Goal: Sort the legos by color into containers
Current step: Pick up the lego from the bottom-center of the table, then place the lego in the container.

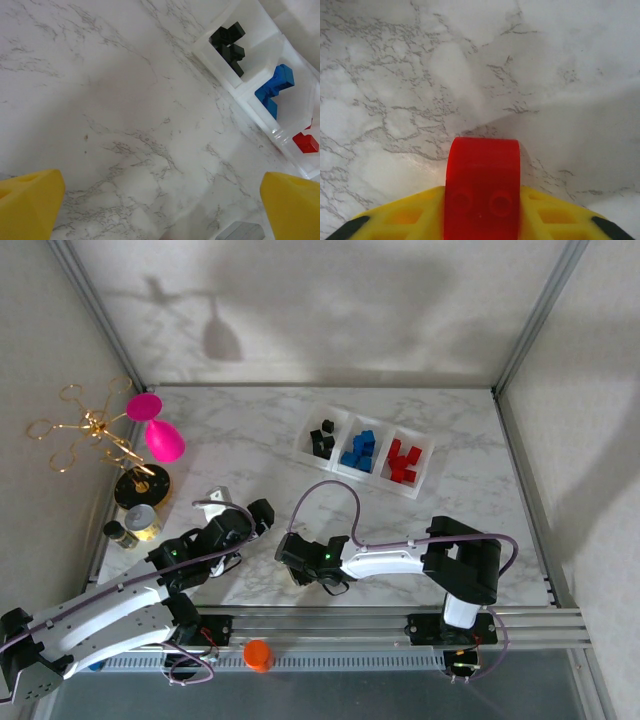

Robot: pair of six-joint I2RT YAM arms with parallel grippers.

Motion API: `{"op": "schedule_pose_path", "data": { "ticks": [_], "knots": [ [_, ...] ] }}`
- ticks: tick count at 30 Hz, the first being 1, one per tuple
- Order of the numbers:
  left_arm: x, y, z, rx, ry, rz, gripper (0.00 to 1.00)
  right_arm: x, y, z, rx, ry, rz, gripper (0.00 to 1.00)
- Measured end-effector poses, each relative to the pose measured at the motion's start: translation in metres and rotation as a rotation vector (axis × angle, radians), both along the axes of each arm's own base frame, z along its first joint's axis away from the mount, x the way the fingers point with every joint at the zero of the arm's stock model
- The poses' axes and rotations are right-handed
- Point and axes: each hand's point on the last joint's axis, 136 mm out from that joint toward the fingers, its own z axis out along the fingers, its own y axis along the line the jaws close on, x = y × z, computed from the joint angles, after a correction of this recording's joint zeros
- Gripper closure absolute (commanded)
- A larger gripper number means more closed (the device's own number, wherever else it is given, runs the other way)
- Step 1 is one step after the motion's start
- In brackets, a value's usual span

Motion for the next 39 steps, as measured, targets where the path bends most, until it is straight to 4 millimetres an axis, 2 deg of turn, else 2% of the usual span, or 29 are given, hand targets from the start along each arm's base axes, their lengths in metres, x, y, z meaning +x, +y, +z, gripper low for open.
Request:
{"op": "schedule_pose_path", "data": {
  "ticks": [7,11,14,19,23,26,29,32,35,39],
  "knots": [
    [0.0,0.0,0.0,0.0,0.0,0.0,0.0,0.004,-0.004,0.009,-0.001,-0.025,-0.014,0.71],
    [0.002,-0.001,-0.001,0.007,0.0,-0.001,0.0,0.016,-0.009,0.036,0.048,-0.055,-0.046,0.7],
    [0.005,-0.004,-0.001,0.018,0.003,-0.003,0.0,0.043,-0.023,0.064,0.094,-0.093,-0.111,0.69],
    [0.015,-0.014,0.006,0.034,-0.006,-0.018,0.0,0.104,-0.072,0.102,0.123,-0.183,-0.279,0.68],
    [0.028,-0.027,0.015,0.041,-0.018,-0.028,0.0,0.157,-0.129,0.121,0.107,-0.258,-0.439,0.67],
    [0.037,-0.038,0.019,0.04,-0.028,-0.041,0.0,0.19,-0.173,0.126,0.084,-0.295,-0.552,0.67],
    [0.044,-0.048,0.018,0.036,-0.026,-0.057,0.0,0.221,-0.217,0.126,0.057,-0.322,-0.664,0.67],
    [0.052,-0.06,0.016,0.038,-0.021,-0.078,0.0,0.248,-0.245,0.118,0.027,-0.329,-0.737,0.67],
    [0.06,-0.071,0.016,0.035,-0.021,-0.095,0.0,0.271,-0.257,0.105,-0.002,-0.322,-0.766,0.66],
    [0.067,-0.083,0.015,0.032,-0.021,-0.119,0.0,0.296,-0.267,0.092,-0.037,-0.315,-0.78,0.58]
  ]
}}
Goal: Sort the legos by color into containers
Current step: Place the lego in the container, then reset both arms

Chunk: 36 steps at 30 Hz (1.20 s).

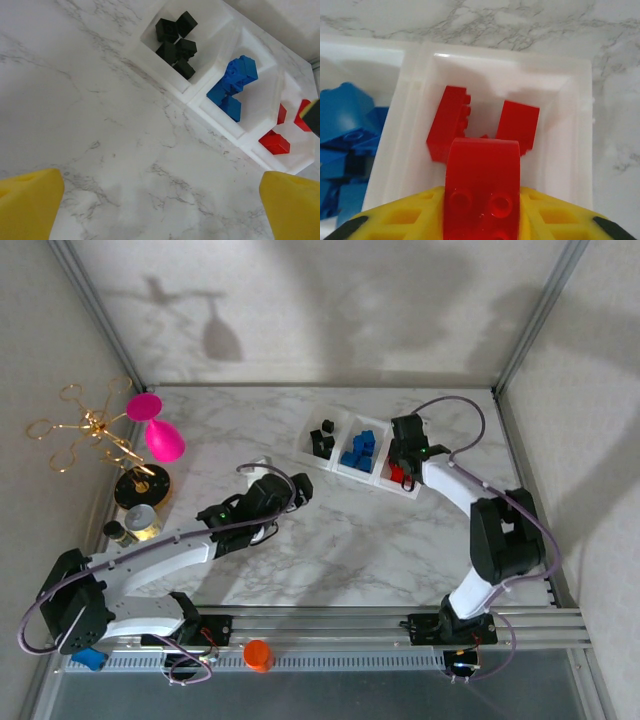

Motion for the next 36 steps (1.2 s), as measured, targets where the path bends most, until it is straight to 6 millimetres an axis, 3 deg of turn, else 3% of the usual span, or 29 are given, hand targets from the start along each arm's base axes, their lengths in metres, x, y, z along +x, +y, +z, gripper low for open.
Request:
{"op": "schedule_pose_path", "data": {
  "ticks": [5,9,13,15,19,21,24,28,32,36],
  "knots": [
    [0.004,-0.003,-0.001,-0.004,-0.003,-0.01,0.0,0.021,-0.012,0.004,-0.008,-0.024,-0.02,0.39],
    [0.008,0.002,0.001,0.009,-0.012,-0.003,0.0,0.022,-0.013,0.016,-0.015,-0.053,-0.006,0.24],
    [0.015,0.017,0.006,0.063,-0.051,0.037,0.0,0.014,-0.021,0.046,-0.001,-0.127,-0.01,0.06],
    [0.02,0.032,0.015,0.099,-0.087,0.08,0.0,0.004,-0.037,0.066,0.014,-0.189,-0.043,0.01],
    [0.029,0.078,0.034,0.198,-0.175,0.214,0.0,-0.022,-0.093,0.092,0.004,-0.318,-0.185,0.01],
    [0.032,0.106,0.041,0.258,-0.215,0.296,0.0,-0.034,-0.12,0.088,-0.023,-0.345,-0.264,0.01],
    [0.03,0.154,0.038,0.37,-0.247,0.433,0.0,-0.055,-0.157,0.06,-0.085,-0.341,-0.364,0.01],
    [0.02,0.209,0.009,0.502,-0.239,0.555,0.0,-0.083,-0.186,0.013,-0.146,-0.306,-0.419,0.01],
    [0.01,0.245,-0.023,0.575,-0.21,0.61,0.0,-0.09,-0.191,-0.006,-0.148,-0.342,-0.388,0.01],
    [0.013,0.251,-0.026,0.559,-0.291,0.584,0.0,-0.072,-0.178,-0.004,-0.123,-0.422,-0.294,0.01]
  ]
}}
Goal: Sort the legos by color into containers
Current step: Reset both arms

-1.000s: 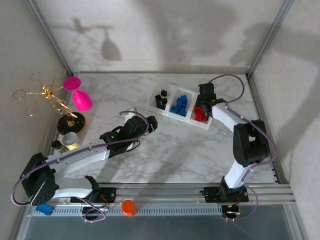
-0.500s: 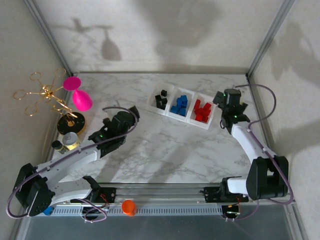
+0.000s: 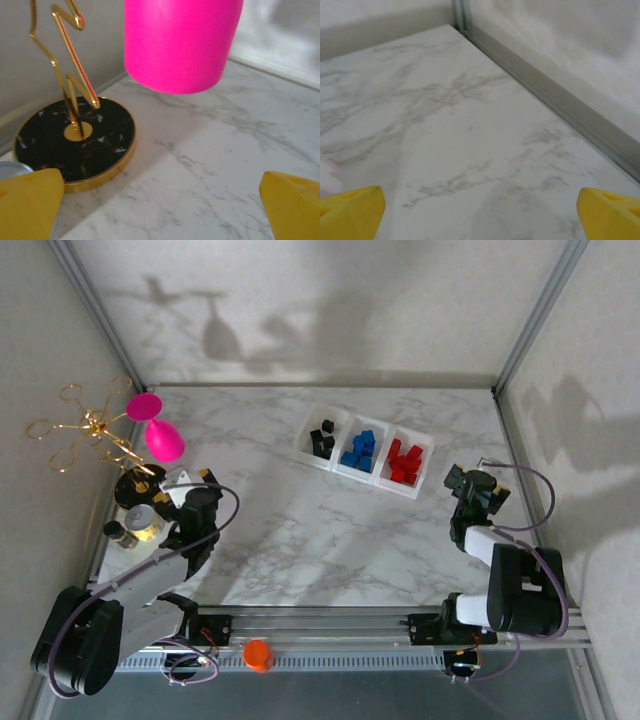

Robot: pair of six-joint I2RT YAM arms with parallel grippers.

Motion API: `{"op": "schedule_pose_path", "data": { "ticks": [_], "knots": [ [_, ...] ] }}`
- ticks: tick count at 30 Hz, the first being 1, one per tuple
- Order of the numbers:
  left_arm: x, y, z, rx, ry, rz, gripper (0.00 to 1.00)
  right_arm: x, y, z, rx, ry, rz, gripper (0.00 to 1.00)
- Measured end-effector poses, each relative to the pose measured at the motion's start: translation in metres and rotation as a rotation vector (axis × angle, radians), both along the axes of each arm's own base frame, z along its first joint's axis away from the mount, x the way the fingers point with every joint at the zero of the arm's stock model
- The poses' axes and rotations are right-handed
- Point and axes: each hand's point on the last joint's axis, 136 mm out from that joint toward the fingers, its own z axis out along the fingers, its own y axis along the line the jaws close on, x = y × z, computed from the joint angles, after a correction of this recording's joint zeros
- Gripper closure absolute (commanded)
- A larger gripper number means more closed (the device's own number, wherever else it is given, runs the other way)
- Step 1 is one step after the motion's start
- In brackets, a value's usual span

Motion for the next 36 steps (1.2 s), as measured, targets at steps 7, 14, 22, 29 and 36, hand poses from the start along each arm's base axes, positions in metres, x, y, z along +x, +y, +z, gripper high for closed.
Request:
{"op": "schedule_pose_path", "data": {
  "ticks": [7,14,22,29,36],
  "knots": [
    [0.008,0.006,-0.025,0.017,-0.021,-0.095,0.0,0.011,0.022,-0.002,-0.022,-0.059,0.152,0.02],
    [0.036,-0.011,-0.026,0.045,-0.052,-0.238,0.0,0.008,0.056,0.004,0.003,-0.159,0.341,0.01],
    [0.051,-0.01,-0.037,0.032,-0.052,-0.291,0.0,0.007,0.088,-0.012,-0.029,-0.156,0.463,0.01],
    [0.054,-0.011,-0.033,0.028,-0.069,-0.304,0.0,0.008,0.087,-0.004,-0.044,-0.186,0.458,0.01],
    [0.054,-0.012,-0.033,0.027,-0.069,-0.306,0.0,0.009,0.087,-0.003,-0.045,-0.188,0.458,0.01]
  ]
}}
